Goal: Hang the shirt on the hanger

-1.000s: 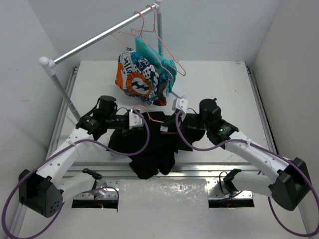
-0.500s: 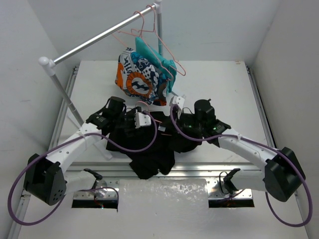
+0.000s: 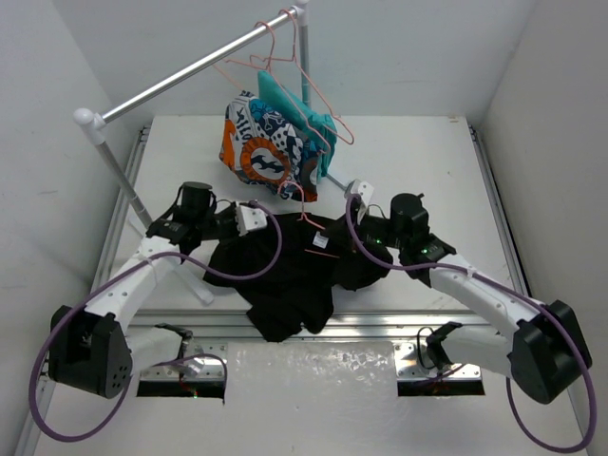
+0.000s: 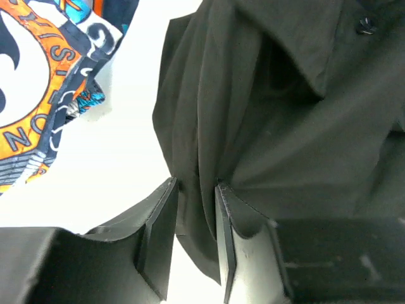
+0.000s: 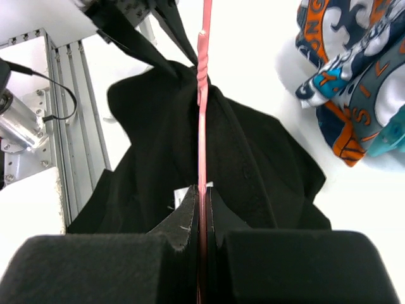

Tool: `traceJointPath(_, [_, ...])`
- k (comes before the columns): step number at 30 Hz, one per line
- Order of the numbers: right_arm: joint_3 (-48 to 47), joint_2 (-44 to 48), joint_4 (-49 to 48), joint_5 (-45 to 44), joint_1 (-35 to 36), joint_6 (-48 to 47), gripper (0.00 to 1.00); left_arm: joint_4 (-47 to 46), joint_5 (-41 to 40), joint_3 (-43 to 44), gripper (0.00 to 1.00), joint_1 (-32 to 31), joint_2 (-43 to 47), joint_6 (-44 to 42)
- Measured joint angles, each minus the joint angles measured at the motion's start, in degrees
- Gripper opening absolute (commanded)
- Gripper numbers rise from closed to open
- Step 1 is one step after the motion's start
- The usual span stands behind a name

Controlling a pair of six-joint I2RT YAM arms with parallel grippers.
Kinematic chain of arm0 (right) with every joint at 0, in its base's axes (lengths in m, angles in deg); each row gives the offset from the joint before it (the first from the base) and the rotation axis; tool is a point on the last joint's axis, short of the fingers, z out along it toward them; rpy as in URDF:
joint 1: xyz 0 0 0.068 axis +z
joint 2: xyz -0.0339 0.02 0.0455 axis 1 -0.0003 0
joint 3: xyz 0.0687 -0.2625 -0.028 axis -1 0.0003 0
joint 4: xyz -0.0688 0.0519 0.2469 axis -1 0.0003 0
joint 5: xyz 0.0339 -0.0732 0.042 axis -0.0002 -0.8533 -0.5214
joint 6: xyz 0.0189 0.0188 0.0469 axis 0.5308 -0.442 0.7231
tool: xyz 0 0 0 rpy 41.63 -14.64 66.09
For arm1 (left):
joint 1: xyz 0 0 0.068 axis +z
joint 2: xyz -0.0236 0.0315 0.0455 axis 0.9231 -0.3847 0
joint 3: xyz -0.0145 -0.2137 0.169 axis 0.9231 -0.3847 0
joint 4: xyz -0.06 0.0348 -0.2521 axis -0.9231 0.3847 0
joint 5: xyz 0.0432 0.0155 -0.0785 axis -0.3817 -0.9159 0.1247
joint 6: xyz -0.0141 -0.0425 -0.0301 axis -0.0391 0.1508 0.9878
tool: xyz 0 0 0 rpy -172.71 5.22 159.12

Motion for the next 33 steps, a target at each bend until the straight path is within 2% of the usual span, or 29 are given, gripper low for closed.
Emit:
traceJointPath(5, [0.9, 3.5, 1.1, -0.1, -0.5, -0.9, 0.0, 1.7, 2.1, 0.0, 0.36, 1.1, 0.9, -1.4])
traceJointPath(8, [1.0, 3.9, 2.0, -0.4, -0.7, -1.4, 0.0, 2.3, 3.2, -0.1, 0.51, 1.1, 2.7, -1.9])
traceJointPath(9, [1.0, 3.9, 2.5, -0.4, -0.8, -1.6, 0.0, 2.4, 3.9, -0.1, 0.68, 1.2, 3.4, -1.6])
traceJointPath(10, [1.0, 3.9, 3.0, -0.4, -0.8, -1.8, 0.0, 2.3, 4.6, -0.1, 0.78, 1.3, 4.0, -0.8])
traceJointPath(13, [1.0, 3.9, 4.2, -0.3, -0.8, -2.3, 0.0, 2.2, 7.6, 1.4, 0.83, 1.5, 5.9, 4.8])
traceJointPath(16, [1.0, 3.9, 5.0, -0.3, -0.5, -3.1, 0.0, -0.8, 11.5, 6.0, 0.99, 1.5, 7.5, 12.2])
traceJointPath(20, [0.9, 3.5, 6.9, -1.1, 2.2, -6.5, 0.0, -5.4, 17.7, 15.2, 1.0, 1.1, 7.0, 20.4])
traceJointPath(23, [0.0, 2.2, 8.8, -1.5, 5.3, -9.2, 0.0, -7.1, 18.1, 18.9, 1.0, -1.3, 5.6, 22.2])
traceJointPath(28, [-1.9, 0.2, 10.2, -1.4, 6.5, -11.5, 0.0, -3.3, 17.9, 19.8, 0.89, -6.4, 2.7, 20.7])
traceJointPath(31, [-2.4, 0.0, 10.2, -1.4, 6.4, -12.0, 0.0, 1.6, 17.5, 19.9, 0.8, -6.5, 1.9, 17.5])
traceJointPath(32, [-2.6, 0.0, 10.2, -1.4, 6.4, -12.2, 0.0, 3.4, 17.4, 19.9, 0.73, -6.5, 1.9, 16.4])
traceJointPath(33, [-2.7, -0.1, 10.2, -1.4, 6.4, -12.3, 0.0, 4.8, 17.2, 19.9, 0.72, -6.5, 1.9, 15.6])
